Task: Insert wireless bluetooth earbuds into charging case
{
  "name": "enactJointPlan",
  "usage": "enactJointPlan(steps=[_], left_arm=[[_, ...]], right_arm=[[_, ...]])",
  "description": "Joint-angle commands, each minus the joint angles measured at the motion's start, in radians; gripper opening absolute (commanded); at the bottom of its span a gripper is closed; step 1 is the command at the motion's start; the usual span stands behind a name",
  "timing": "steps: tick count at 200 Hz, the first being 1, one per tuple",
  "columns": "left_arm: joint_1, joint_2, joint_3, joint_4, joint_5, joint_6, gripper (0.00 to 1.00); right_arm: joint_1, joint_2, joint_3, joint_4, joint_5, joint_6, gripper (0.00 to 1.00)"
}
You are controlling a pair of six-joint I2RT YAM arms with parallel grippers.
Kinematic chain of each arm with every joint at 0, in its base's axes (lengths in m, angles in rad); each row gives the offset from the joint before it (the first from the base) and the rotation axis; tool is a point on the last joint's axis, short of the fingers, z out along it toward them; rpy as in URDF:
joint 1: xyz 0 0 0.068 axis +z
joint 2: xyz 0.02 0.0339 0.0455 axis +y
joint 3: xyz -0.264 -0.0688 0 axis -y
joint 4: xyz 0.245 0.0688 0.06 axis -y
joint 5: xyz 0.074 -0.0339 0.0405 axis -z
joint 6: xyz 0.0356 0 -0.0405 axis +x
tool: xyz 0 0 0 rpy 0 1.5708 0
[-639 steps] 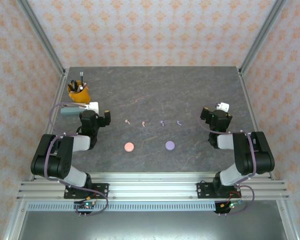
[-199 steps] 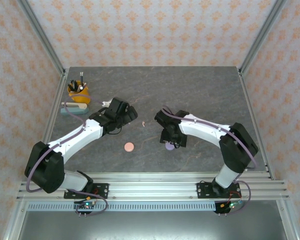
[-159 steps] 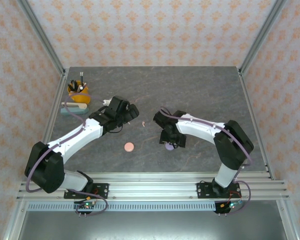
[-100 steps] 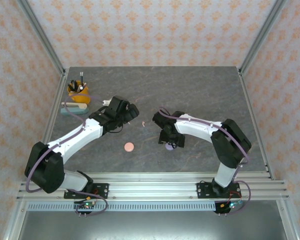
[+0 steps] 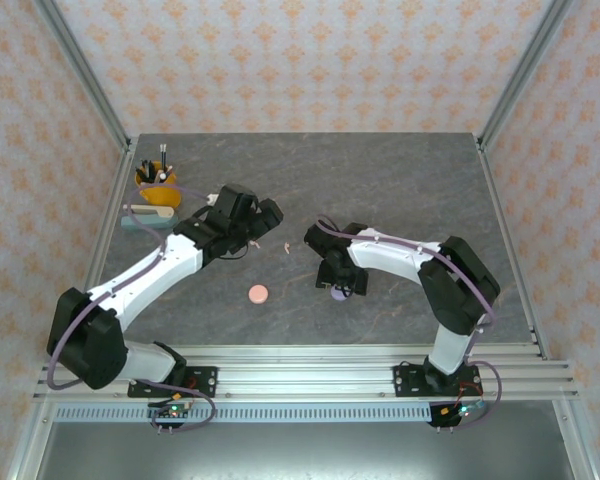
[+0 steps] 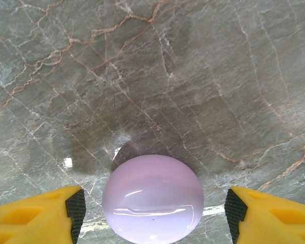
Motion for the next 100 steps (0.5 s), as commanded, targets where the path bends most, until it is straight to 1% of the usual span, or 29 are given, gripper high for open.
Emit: enactJointPlan(steps=[1,42,62,100], left_arm=[[-0.012,0.044,0.019,0.015,0.081,-0.01,1.0],[-0.014,0.087,-0.003,0.074,0.151,-0.028,1.0],[-0.015,0.096,-0.005,0.07,0.151,-0.025,1.0],[-0.023,0.116,0.013,0.046,0.149,0.008,1.0]], right_arm=[[0.005,0.02,-0.023,0.014,0.003,0.008,0.73],[0.005,0.03,-0.042,0.033,-0.009,0.016,0.72],[0.005,0.031,-0.051,0.04,-0.011,0.02,0.71],[0.005,0.038,-0.062,0.055,-0.015,0.023,0.67]])
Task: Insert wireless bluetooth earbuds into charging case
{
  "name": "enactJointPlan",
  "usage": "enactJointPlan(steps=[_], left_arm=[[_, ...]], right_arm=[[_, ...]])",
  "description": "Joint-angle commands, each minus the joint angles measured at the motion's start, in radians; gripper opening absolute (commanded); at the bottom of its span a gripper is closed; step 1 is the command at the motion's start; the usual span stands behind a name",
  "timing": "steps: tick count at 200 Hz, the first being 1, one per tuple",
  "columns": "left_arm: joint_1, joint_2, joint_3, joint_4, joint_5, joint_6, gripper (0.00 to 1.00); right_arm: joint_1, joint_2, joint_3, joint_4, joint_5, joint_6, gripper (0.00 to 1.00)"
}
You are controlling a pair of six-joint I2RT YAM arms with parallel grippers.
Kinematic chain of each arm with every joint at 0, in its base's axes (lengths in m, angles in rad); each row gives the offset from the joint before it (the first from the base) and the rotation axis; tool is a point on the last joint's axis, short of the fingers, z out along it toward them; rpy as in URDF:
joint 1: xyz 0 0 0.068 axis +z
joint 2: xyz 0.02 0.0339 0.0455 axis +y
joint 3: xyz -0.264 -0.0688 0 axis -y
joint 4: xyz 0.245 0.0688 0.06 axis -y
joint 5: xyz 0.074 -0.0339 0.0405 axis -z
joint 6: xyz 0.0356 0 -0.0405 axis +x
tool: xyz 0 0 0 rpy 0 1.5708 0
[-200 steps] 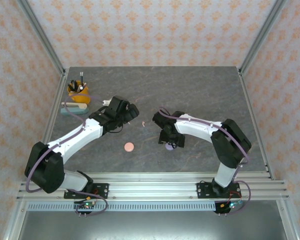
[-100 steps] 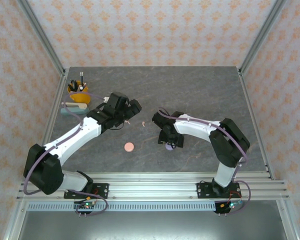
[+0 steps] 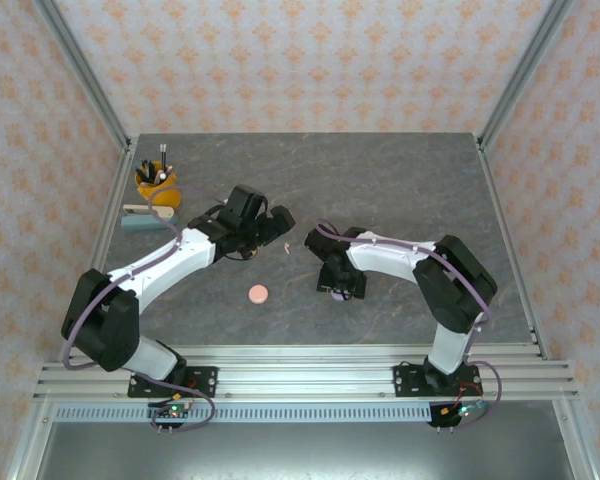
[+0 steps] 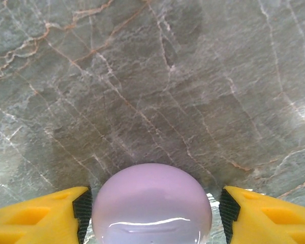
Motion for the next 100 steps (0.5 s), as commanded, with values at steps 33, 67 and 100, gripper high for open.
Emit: enactJointPlan(steps=[33,67,100], left_arm=[[-0.028,0.032,0.017,0.002,0.009,0.024,1.0],[-0.041,0.041,0.03,-0.002,0.007,0.036,1.0],[-0.05,0.053,0.048,-0.009,0.009,0.043,1.0]], right_arm=[[0.005,0.031,-0.029,0.007,0.013,0.014,0.65],[0.001,0.038,-0.043,0.012,0.03,0.007,0.65],[-0.007,0.029,-0.052,0.015,0.033,-0.001,0.6]])
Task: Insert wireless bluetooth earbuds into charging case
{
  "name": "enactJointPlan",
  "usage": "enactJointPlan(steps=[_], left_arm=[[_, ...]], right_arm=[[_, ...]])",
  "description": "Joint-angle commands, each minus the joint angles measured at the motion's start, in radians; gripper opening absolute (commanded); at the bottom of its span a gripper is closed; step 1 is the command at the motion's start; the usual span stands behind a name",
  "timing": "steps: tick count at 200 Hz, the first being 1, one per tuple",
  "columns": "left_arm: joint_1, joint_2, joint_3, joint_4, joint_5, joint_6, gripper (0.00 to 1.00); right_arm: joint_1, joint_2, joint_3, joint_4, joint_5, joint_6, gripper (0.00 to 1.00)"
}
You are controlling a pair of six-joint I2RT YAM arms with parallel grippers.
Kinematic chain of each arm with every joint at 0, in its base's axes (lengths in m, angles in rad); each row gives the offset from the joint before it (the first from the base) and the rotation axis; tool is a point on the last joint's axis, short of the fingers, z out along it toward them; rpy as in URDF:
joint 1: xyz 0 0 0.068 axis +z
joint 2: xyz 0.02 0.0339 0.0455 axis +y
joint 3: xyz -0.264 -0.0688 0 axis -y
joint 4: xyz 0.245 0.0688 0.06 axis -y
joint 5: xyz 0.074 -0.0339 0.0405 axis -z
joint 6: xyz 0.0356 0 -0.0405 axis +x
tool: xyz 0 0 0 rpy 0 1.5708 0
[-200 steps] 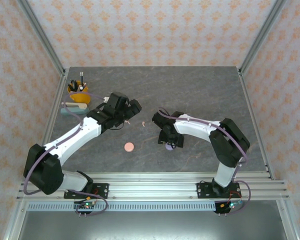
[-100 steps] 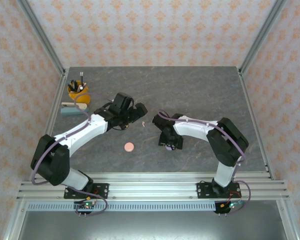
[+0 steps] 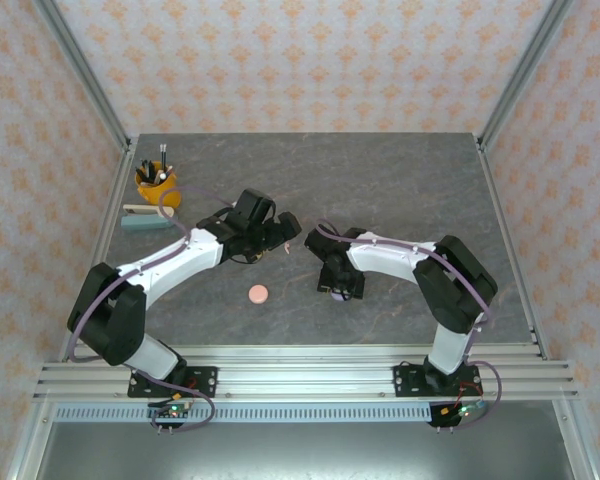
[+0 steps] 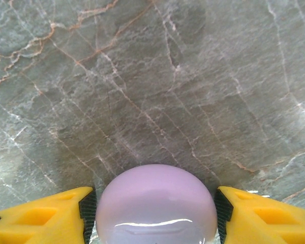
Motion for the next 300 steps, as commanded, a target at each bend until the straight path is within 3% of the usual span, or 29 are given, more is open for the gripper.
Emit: enactJointPlan(steps=[1,44,134,191,233,300], left_arm=[[-0.013,0.014,0.041,-0.011,0.006,0.026,1.0],[-0.021,0.025,0.051,-0.01,0.006,0.024,1.0],[-0.027,0.035,0.01,0.062,0.0,0.03,1.0],[-0.034,-0.004,-0.182,0.349,0.029,0.046,1.0],[-0.044,-0.003,-0.323,0.625,0.096,0.054,1.0],[-0.098,0.041,-0.303,0.795,0.142,0.052,0.99]], right_arm=[[-0.007,0.029,-0.045,-0.001,0.034,0.0,0.6],[-0.009,0.001,-0.046,-0.006,0.031,-0.004,0.49],[-0.056,-0.126,-0.006,-0.045,0.057,0.03,0.47],[-0.143,-0.151,0.032,-0.012,0.028,0.101,0.47],[-0.218,-0.153,0.042,0.072,-0.07,0.199,0.47],[-0.314,-0.161,0.106,0.145,-0.197,0.321,0.47]])
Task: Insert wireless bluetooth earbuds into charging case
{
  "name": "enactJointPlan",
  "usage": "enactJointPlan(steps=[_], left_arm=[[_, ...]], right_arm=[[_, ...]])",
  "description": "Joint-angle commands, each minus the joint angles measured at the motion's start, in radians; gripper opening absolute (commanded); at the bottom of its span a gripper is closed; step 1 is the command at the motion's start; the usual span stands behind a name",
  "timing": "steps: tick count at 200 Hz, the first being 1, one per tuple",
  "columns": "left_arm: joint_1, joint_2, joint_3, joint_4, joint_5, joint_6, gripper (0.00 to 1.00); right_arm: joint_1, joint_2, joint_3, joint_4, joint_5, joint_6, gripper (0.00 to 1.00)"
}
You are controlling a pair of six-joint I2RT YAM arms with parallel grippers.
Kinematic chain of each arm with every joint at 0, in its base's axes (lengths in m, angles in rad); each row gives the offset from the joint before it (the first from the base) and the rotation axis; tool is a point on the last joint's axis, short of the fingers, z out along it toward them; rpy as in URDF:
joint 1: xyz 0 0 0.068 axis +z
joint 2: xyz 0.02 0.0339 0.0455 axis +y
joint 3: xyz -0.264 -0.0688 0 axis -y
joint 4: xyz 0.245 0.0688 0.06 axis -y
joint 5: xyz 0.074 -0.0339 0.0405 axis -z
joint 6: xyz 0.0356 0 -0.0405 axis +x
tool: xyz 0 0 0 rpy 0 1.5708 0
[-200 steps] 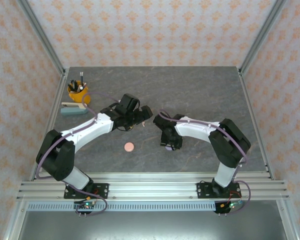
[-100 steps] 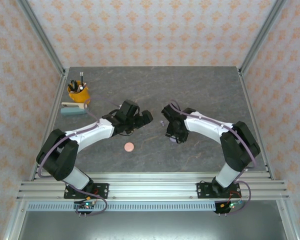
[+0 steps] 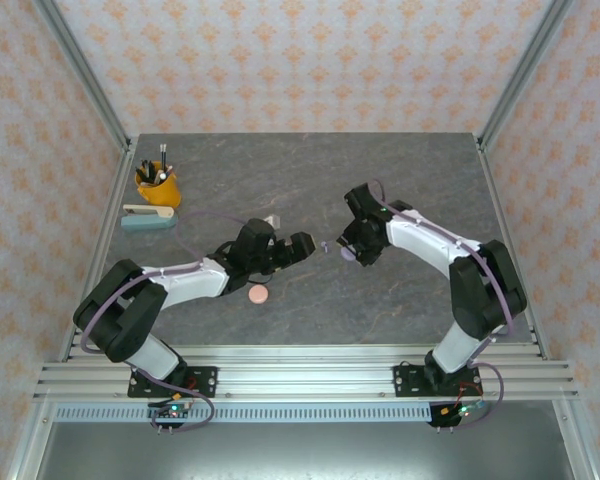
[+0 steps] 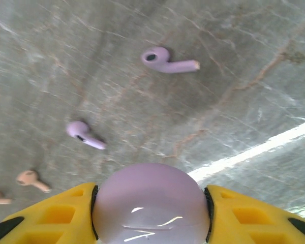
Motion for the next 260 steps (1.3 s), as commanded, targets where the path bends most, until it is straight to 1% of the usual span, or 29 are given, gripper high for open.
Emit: enactJointPlan(steps=[1,58,103,123,202,260], left_arm=[[-0.022,0.014,0.042,0.112,0.023,0.017,0.99],[-0.057,0.081,0.119,0.181,0.025,0.006,0.92],[-0.069,0.138,0.165,0.216,0.037,-0.003,0.81],[-0.073,0.157,0.186,0.223,0.045,-0.003,0.75],[-0.089,0.238,0.268,0.218,0.049,0.006,0.66],[-0.09,0.265,0.295,0.218,0.043,0.008,0.6]], right_arm=[[-0.023,-0.035,0.044,0.038,-0.057,0.076,0.47],[-0.073,-0.045,0.055,0.11,-0.163,0.178,0.48],[-0.09,-0.051,0.049,0.155,-0.217,0.23,0.48],[-0.092,-0.053,0.048,0.164,-0.229,0.24,0.48],[-0.092,-0.068,0.042,0.171,-0.249,0.254,0.48],[-0.093,-0.072,0.03,0.175,-0.258,0.257,0.48]])
